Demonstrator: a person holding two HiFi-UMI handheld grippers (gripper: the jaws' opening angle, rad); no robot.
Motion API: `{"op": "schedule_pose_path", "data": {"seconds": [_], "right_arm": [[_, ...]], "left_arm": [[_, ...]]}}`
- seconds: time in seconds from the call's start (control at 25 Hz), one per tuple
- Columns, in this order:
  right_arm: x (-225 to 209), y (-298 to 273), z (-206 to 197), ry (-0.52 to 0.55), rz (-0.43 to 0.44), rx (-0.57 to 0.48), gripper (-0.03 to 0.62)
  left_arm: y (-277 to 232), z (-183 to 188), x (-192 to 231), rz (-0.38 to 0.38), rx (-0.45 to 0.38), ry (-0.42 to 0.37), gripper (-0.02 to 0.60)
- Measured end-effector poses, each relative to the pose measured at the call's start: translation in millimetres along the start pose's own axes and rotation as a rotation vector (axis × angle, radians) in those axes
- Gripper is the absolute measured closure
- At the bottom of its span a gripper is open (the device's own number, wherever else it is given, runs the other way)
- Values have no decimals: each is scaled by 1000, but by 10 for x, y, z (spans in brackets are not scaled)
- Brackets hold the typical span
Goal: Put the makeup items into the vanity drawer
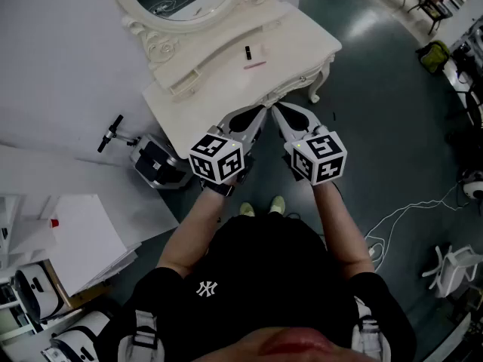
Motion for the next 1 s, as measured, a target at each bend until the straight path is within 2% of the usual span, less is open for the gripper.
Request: {"op": "schedule_pose_path", "data": {"seconds": [0.68, 1.0], "right_arm": [[-276, 197, -130, -22, 38, -5, 572], [-370, 159, -171, -76, 74, -28, 571]], "left_arm": [[-294, -188, -158, 32, 8, 12, 581], [-352, -191, -45, 70, 1, 14, 581]]}}
Point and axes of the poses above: the fingertips, and each gripper's own axes: y backward along the fingers, x to its left, z out of its top, the point moved 1 cm from there along y, backward along the fingers, and after that the axes turned 10 degrees about y, right-handed, at the moved point
